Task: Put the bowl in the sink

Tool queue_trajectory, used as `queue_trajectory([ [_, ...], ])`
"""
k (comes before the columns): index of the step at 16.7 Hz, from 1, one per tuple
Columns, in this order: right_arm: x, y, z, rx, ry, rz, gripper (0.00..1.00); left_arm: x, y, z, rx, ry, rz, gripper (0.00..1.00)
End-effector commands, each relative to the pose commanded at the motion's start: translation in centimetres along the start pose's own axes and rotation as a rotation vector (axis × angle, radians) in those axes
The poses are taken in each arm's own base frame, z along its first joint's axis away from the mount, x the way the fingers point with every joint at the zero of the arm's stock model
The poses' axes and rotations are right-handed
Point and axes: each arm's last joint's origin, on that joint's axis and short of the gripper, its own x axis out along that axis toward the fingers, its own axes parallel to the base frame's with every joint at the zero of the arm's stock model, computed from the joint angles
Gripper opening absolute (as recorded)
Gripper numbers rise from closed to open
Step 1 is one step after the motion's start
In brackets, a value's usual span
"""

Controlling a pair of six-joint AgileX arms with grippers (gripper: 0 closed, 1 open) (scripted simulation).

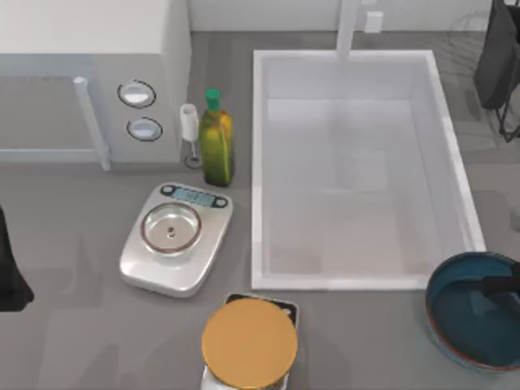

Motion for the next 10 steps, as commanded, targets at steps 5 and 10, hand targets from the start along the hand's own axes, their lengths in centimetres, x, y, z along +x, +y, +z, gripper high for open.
queue_trajectory([
  [5, -1.3, 0.7, 0.5, -0.032, -0.031, 0.032, 0.0, 0.0, 0.0, 0.0, 0.0, 0.0, 0.0, 1.0],
  [10, -8.3, 0.9, 2.7, -0.077, -0.113, 0.057, 0.0, 0.0, 0.0, 0.0, 0.0, 0.0, 0.0, 1.0],
])
